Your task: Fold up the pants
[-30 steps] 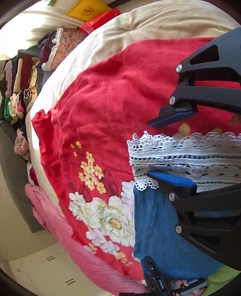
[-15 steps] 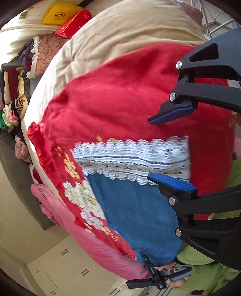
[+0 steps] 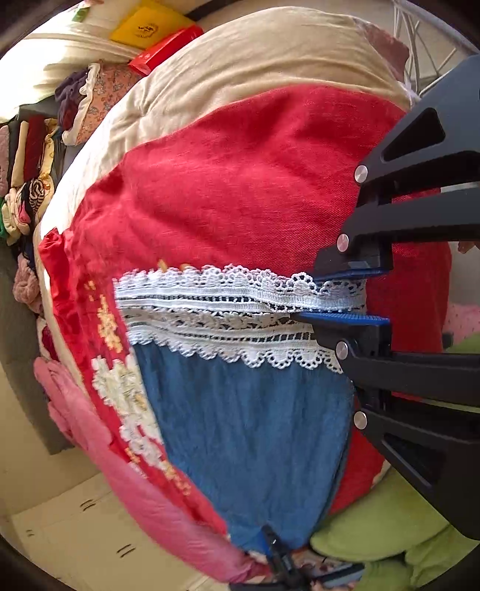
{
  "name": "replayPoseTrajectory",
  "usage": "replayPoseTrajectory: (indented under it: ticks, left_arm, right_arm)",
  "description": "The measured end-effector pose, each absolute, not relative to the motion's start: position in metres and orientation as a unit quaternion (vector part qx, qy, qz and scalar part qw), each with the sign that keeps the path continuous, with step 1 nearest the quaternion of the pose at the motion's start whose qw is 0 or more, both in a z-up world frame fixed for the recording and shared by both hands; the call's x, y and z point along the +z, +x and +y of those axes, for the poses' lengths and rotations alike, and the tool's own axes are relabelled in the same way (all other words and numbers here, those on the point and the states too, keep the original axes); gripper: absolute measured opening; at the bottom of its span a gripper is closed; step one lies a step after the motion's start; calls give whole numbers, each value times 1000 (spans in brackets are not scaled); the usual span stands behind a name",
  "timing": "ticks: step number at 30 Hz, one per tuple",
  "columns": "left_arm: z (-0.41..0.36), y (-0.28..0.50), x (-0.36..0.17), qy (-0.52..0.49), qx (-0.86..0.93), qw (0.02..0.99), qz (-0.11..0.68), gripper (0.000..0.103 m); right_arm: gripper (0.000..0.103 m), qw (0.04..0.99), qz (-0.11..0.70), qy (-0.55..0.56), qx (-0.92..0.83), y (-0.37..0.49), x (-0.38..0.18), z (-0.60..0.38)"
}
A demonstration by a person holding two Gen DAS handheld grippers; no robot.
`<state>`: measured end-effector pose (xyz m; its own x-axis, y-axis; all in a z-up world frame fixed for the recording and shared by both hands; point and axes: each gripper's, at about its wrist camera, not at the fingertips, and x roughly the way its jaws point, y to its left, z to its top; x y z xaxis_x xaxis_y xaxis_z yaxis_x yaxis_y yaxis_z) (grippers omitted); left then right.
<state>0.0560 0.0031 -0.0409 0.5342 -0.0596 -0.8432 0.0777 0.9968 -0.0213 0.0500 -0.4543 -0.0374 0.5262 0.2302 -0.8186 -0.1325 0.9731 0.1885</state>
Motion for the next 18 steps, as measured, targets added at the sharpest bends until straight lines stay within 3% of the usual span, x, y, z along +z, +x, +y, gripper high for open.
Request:
replayPoseTrajectory:
  ticks: [4,8,12,18]
  left_arm:
    - [3,54,-38,7,-41,876,480,49]
    - [4,50,-33,3,-43,879,475,52]
    - [-2,43,-21,12,-45,887,460,64]
    - [-7,36,-3,10,-45,896,441,78]
  right_arm:
    - [21,870,480,50,99,52,-39,-455]
    - [45,878,468,55,82,45,-26,-463]
    - [51,890,446,57,75,35,-11,-466]
    - [69,906,411,59,79,28,9,-459]
